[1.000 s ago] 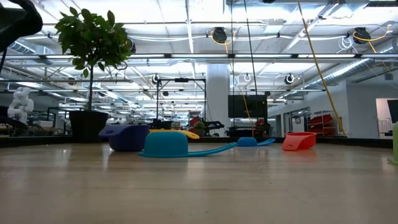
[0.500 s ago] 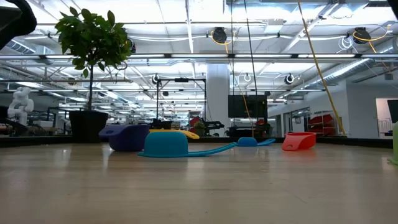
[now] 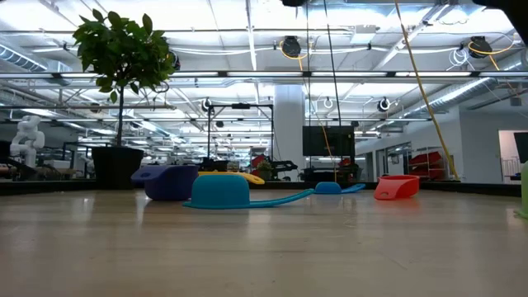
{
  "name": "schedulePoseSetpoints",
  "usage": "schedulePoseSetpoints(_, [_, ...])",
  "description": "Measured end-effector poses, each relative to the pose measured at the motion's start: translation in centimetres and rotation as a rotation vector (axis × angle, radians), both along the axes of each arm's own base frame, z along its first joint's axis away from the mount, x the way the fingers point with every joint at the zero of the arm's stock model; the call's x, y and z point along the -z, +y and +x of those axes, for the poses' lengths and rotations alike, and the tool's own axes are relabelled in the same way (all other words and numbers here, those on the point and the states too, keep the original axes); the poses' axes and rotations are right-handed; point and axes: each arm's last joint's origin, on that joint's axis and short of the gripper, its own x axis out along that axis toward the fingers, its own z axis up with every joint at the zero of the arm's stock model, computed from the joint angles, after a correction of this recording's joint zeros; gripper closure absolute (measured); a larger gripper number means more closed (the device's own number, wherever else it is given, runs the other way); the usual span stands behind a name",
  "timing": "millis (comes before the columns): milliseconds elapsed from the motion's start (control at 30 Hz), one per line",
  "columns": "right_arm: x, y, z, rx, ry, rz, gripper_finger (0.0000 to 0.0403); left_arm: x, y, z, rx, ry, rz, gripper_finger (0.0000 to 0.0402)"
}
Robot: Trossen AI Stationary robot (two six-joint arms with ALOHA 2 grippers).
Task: Nest measuring cups in basket
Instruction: Put the orange measuring cup into the white bin
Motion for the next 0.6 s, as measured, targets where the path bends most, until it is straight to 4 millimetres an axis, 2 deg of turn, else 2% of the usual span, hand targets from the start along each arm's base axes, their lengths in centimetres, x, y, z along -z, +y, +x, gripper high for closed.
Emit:
schedulePoseSetpoints(233, [0.3,-0.8,0.4,0.001,0.046,0.143,0.0403,-0.3,-2.9,2.0,-0.082,0.245,0.127,0.0206])
schedulePoseSetpoints(433, [0.5,-1.0,0.5,0.014,0.074,0.151,0.0403,0.5,-3.5,3.3,-0.223,0.531,0.267,0.0206])
schedulePoseSetpoints(600, [0.6,-1.2,0.6,0.014,0.085,0.179,0.0403,0.0,-4.0,3.9,-0.247,0.59,0.317,0.0206])
